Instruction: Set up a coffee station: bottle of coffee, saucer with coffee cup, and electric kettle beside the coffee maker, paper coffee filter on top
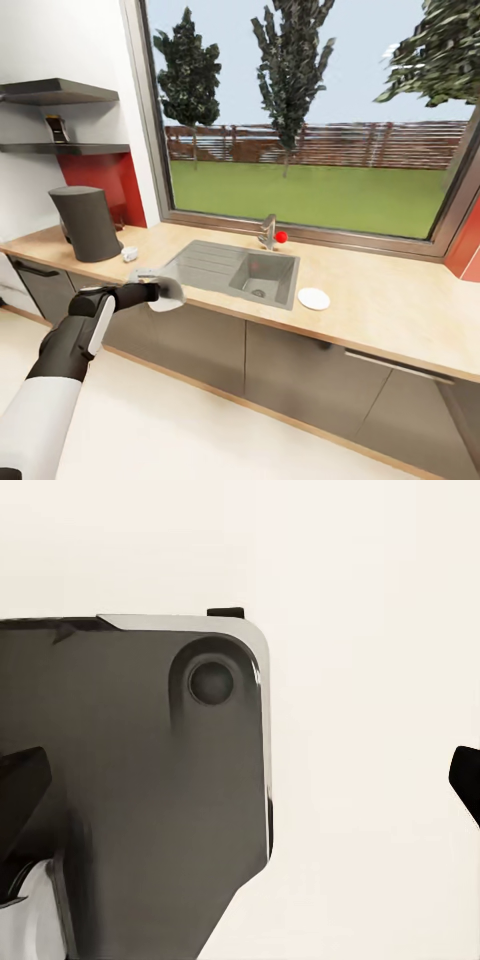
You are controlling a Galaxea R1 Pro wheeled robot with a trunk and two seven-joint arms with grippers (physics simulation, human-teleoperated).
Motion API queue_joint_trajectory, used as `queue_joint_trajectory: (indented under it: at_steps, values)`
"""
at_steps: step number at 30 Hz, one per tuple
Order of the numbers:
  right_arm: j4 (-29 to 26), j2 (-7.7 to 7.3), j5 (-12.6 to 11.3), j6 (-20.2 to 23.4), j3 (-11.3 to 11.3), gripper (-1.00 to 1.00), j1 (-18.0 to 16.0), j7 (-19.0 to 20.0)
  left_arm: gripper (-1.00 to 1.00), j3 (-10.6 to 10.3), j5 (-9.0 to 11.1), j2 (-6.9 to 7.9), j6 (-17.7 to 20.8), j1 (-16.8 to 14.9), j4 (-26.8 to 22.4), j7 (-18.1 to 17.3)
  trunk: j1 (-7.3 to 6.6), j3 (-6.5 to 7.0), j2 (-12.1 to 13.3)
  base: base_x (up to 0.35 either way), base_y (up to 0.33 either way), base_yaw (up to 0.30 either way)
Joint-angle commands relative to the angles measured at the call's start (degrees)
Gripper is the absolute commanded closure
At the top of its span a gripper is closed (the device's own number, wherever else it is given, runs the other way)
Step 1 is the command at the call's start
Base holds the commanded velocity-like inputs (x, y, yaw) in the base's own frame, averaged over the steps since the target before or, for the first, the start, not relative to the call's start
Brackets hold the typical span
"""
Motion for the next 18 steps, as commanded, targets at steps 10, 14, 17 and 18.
queue_joint_trajectory:
  at_steps: [10, 14, 17, 18]
  values:
    - [0.0, 0.03, -0.2, -0.2, -0.1, -1.00, 0.0, 0.0, 1.00, 0.5, 0.6, 1.29, -14.8, 9.0, -0.4, -2.7, 0.03, -0.13, -0.1, 0.000, 0.000, 0.279]
    - [0.0, 0.08, -0.2, -0.2, -0.1, -1.00, -0.1, 0.0, 1.00, 2.1, 0.8, 1.48, -19.8, 13.9, -0.4, -3.1, 0.03, -0.13, -0.1, 0.000, 0.000, 0.279]
    - [0.0, 0.09, -0.2, -0.2, -0.1, -1.00, 0.0, 0.0, 1.00, 3.4, 0.9, 1.43, -23.8, 16.7, -0.5, -3.4, 0.03, -0.13, -0.1, 0.000, 0.000, 0.279]
    - [0.0, 0.09, -0.2, -0.2, -0.1, -1.00, 0.0, 0.0, 1.00, 3.9, 0.9, 1.42, -25.4, 17.8, -0.5, -3.7, 0.03, -0.13, -0.1, 0.000, 0.000, 0.279]
